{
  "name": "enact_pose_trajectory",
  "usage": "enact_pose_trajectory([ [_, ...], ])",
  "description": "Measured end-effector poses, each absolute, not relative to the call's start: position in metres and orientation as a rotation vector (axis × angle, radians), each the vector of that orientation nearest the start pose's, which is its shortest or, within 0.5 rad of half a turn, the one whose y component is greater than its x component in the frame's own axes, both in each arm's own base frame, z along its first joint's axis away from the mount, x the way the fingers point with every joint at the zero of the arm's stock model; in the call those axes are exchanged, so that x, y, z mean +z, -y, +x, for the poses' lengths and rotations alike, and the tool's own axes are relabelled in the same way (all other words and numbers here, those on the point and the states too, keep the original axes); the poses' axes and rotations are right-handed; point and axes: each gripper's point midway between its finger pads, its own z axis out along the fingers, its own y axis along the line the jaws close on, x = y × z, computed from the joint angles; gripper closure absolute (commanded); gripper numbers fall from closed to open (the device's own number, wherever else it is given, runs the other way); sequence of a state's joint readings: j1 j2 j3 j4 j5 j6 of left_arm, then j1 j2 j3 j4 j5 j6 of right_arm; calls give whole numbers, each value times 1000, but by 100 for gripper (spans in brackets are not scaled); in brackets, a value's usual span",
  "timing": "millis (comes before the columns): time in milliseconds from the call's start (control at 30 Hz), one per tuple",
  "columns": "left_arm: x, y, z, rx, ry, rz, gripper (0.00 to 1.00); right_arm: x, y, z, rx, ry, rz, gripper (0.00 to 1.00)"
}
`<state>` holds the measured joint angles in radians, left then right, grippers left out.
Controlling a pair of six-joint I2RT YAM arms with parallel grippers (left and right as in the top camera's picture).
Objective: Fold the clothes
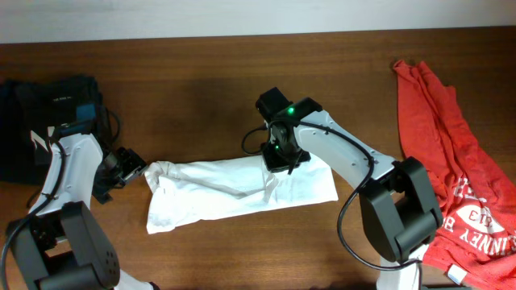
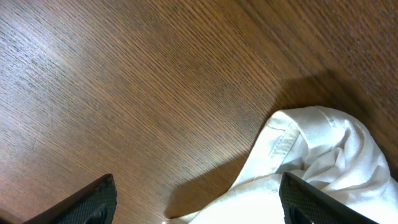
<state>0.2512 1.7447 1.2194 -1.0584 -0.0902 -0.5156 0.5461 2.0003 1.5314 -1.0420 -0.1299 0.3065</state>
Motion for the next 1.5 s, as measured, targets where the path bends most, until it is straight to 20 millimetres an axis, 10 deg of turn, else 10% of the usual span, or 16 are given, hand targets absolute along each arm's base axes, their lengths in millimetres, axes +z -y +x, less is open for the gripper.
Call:
enact_pose_trajectory([
  [400,57,-90,290,144,-2915,-1174,17,61,-266,358,494,-2913,-446,96],
  [667,57,-90,289,146,-2936,-1145,17,91,-166,347,112,-3068,-91,96],
  [800,57,-90,288,145,-2937,-1144,17,60,-162,336,87,-3097,-76,88],
  [933,57,-90,289,145,-2936,-1144,17,24,-183,315,179,-3122,-139,79],
  [1133,57,-90,287,147,-2941,-1145,17,28,-243,352,392,-2867,-258,79],
  [1500,58,-89,285,150,-2955,-1139,8,10,-259,308,439,-3016,-395,59],
])
